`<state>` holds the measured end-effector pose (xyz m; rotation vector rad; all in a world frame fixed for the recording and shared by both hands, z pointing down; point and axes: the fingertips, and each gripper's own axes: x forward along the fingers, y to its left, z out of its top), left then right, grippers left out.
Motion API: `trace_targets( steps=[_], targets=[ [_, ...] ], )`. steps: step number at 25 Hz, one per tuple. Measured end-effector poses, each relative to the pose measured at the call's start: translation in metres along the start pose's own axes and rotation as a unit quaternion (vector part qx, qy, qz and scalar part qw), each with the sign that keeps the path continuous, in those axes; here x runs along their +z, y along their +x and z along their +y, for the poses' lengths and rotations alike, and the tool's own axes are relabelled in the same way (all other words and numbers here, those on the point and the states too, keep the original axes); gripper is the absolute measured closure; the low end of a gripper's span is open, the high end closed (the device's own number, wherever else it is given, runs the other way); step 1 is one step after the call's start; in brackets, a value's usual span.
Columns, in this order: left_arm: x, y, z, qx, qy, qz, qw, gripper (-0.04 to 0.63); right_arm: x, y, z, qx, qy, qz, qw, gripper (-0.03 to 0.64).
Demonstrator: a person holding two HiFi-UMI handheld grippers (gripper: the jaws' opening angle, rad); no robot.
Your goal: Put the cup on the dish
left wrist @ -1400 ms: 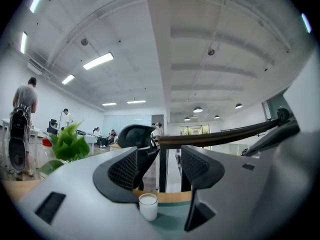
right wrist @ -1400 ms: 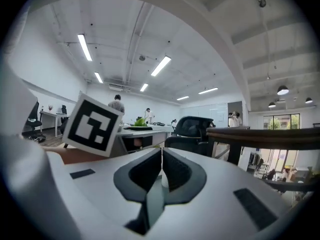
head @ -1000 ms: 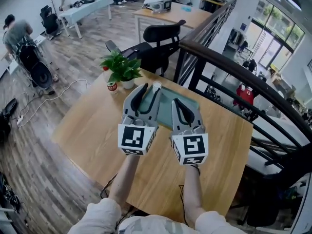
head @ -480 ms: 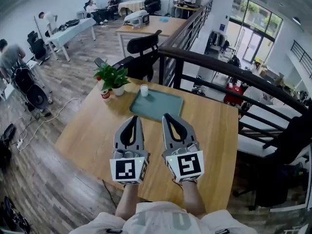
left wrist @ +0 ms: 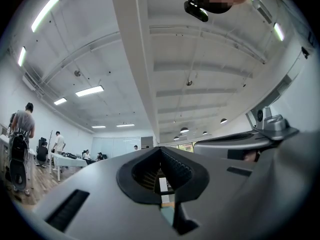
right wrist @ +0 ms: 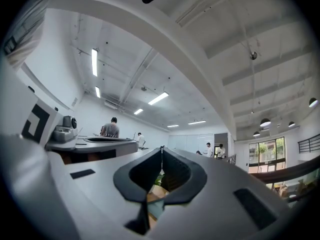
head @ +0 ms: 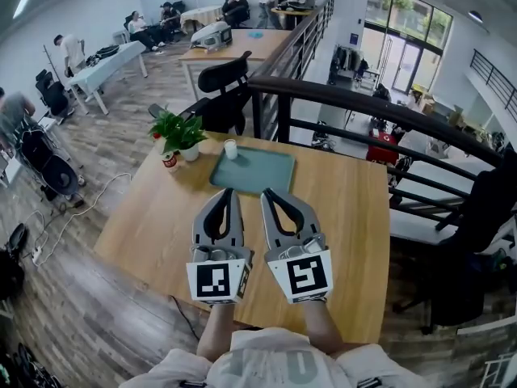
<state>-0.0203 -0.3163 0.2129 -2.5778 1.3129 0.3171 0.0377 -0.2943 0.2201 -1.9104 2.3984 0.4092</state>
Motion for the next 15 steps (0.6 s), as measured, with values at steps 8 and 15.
trace_targets(
  steps=[8, 15],
  targets=[
    [-0.004, -0.011, 0.020, 0.005, -0.026, -0.005, 0.9996, 0.586, -0.008, 0.006, 0.001, -0.013, 0.012, -0.001, 1.000, 0.595],
    [-0.004, -0.009, 0.036, 0.012, -0.021, -0.011, 0.9997, 0.586, -0.009, 0.018, 0.009, -0.009, 0.015, -0.003, 1.000, 0.595]
  ],
)
